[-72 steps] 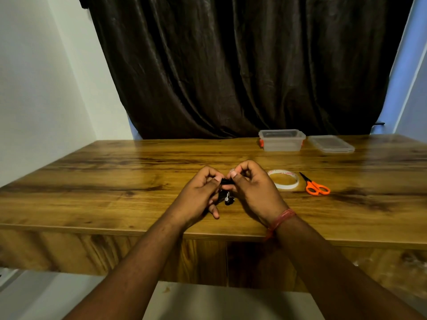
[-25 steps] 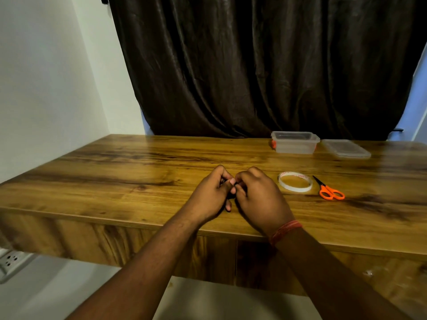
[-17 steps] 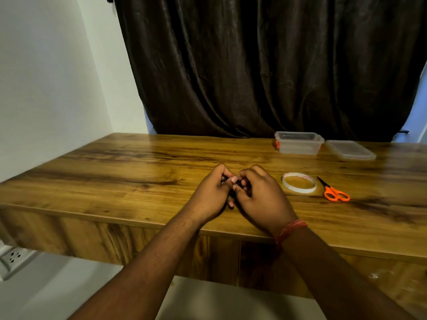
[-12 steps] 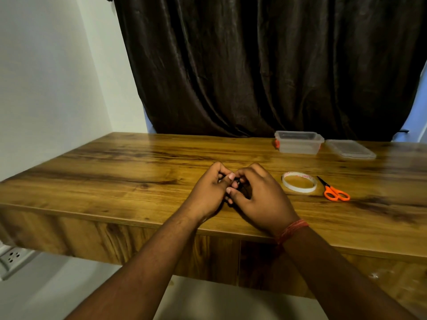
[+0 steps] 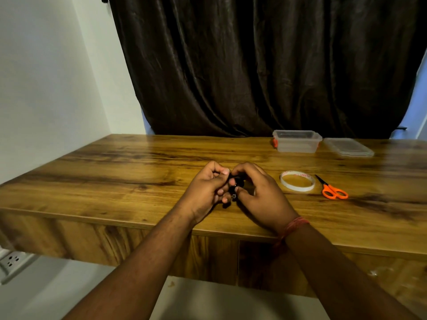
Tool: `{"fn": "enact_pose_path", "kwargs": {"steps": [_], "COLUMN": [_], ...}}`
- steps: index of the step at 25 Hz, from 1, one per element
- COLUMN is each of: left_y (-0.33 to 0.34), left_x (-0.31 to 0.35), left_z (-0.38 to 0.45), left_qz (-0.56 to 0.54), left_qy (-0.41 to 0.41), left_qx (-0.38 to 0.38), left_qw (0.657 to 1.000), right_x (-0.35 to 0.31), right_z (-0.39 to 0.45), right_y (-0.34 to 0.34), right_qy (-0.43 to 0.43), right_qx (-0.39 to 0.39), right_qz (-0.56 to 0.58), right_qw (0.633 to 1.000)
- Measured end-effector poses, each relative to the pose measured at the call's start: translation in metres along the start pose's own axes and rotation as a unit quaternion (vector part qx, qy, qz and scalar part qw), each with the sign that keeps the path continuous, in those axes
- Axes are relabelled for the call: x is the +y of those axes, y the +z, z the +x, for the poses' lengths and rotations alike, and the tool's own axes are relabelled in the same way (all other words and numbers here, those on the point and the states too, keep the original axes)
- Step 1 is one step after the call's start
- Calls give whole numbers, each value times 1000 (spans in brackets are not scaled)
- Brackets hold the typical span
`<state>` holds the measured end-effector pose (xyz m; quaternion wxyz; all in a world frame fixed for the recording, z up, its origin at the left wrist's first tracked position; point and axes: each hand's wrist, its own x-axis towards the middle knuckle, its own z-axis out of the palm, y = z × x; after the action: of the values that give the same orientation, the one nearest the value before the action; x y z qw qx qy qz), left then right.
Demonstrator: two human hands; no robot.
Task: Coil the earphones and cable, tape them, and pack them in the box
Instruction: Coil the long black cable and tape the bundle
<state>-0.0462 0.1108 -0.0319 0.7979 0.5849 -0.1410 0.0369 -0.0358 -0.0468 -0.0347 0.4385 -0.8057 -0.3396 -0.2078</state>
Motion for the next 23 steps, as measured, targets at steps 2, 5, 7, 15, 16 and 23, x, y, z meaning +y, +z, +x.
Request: {"fn": "enact_pose_path", "kwargs": {"steps": [2, 5, 7, 15, 16, 23], "left_y": [1, -1, 0, 4, 5, 3], "left_x": [2, 2, 2, 2, 2, -1], "left_z": [-2, -3, -4, -5, -5, -4], "left_qz": [-20, 3, 35, 63, 68, 108], "left_qy": [-7, -5, -3, -12, -15, -10], "left_qx": [-19, -45, -49, -27, -26, -7], "left_qw": [1000, 999, 998, 998, 997, 994], "right_x": [1, 2, 2, 2, 2, 2], "right_z": [1, 0, 0, -1, -1, -1], "right_y": [-1, -1, -1, -1, -1, -2], "right_qy": [-8, -32, -45, -47, -45, -28], "right_qx": [18, 31, 33, 45, 45, 36], "right_qz": [0, -18, -31, -43, -44, -44], "right_qw": [1000, 999, 998, 997, 997, 998]}}
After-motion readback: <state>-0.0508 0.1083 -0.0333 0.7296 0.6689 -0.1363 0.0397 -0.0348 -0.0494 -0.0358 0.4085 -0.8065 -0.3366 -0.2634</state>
